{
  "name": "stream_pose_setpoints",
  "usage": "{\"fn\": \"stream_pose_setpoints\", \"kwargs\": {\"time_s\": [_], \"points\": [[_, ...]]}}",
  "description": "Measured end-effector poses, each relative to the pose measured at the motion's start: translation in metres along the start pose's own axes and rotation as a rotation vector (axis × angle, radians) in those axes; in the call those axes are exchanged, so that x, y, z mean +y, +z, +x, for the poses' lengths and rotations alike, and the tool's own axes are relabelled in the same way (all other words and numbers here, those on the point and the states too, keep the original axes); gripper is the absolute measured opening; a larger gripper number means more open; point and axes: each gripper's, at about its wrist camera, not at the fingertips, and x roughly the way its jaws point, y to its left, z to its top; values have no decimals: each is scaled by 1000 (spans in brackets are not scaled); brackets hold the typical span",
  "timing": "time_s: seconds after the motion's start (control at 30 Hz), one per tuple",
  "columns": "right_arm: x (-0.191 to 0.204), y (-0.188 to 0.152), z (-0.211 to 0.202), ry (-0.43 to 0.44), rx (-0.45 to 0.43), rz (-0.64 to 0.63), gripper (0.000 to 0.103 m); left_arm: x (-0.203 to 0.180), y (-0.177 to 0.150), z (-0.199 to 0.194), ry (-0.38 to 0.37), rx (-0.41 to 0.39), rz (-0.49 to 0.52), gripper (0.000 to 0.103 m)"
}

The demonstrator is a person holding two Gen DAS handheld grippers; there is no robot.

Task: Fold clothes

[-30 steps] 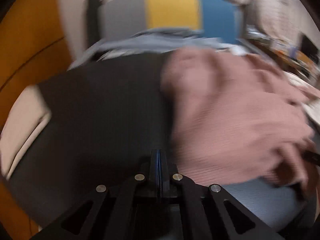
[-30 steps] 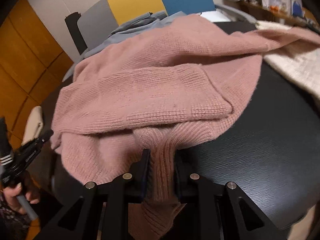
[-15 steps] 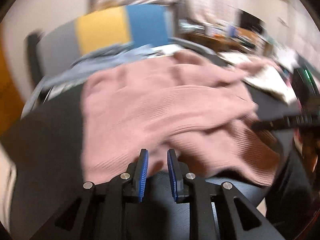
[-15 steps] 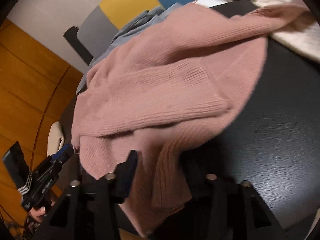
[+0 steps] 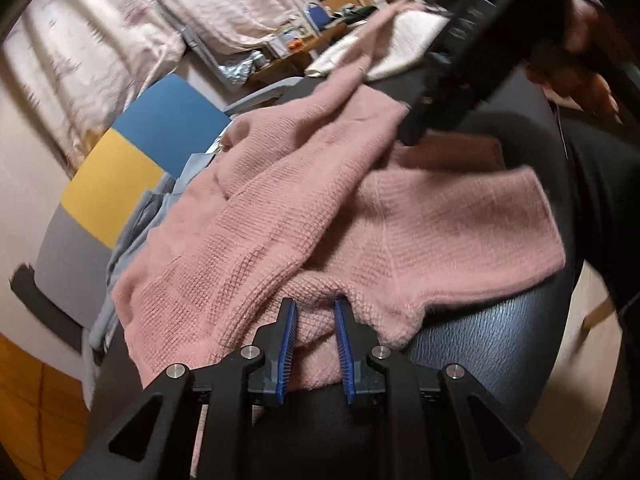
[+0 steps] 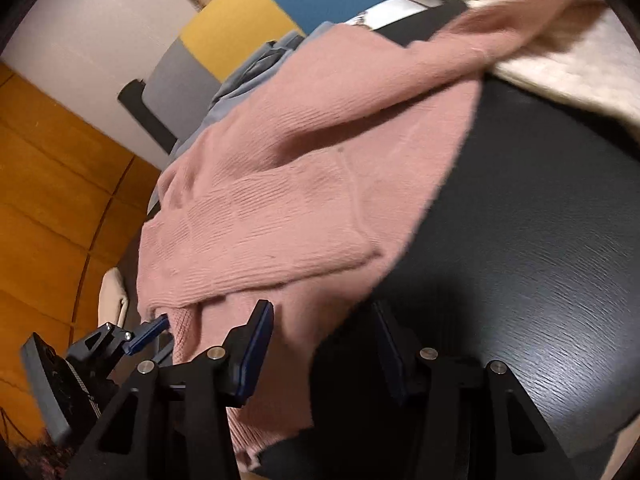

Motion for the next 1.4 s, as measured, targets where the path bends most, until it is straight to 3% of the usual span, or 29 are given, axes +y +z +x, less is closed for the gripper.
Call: {"fn": "stream_pose_setpoints", "kwargs": {"time_s": [0.1,0.13,0.17,0.2,0.3,0.4,0.53,0.7,0.83,0.9,1.07,1.3,1.4], "points": [[24,4,20,-19,4,-59,52,-7,-1,3,4,12,73,19],[29,4,23,-40,4,-89,46,-9,-2,-2,10,2,85,19],[34,3,26,-67,2,-121,36,-8,0,-8,3,-21,88,19],[36,2,28,-93,8,-146,13,-7,1,-15,-3,-57,87,19],[23,1,26,-55,11,-90,13,-5,5,-36,-20,-164,85,19],[11,0,22,-11,12,-33,12,-14,1,-37,-29,-166,161,22],[11,-1,21,-24,20,-59,12,-14,-6,-36,-13,-167,193,22],[13,-2,24,-14,25,-47,12,-18,-16,-23,-53,-94,296,22],[12,2,26,14,36,-9,12,-18,-27,-13,26,-75,418,22],[15,3,27,7,37,-11,12,-15,-22,-5,84,-83,422,22],[20,3,28,-11,45,-18,12,-34,-32,9,98,-123,700,18],[22,7,34,-8,58,-2,12,-33,-47,19,97,-116,928,18],[20,6,32,-4,58,-1,12,-26,-27,12,31,-98,765,21]]}}
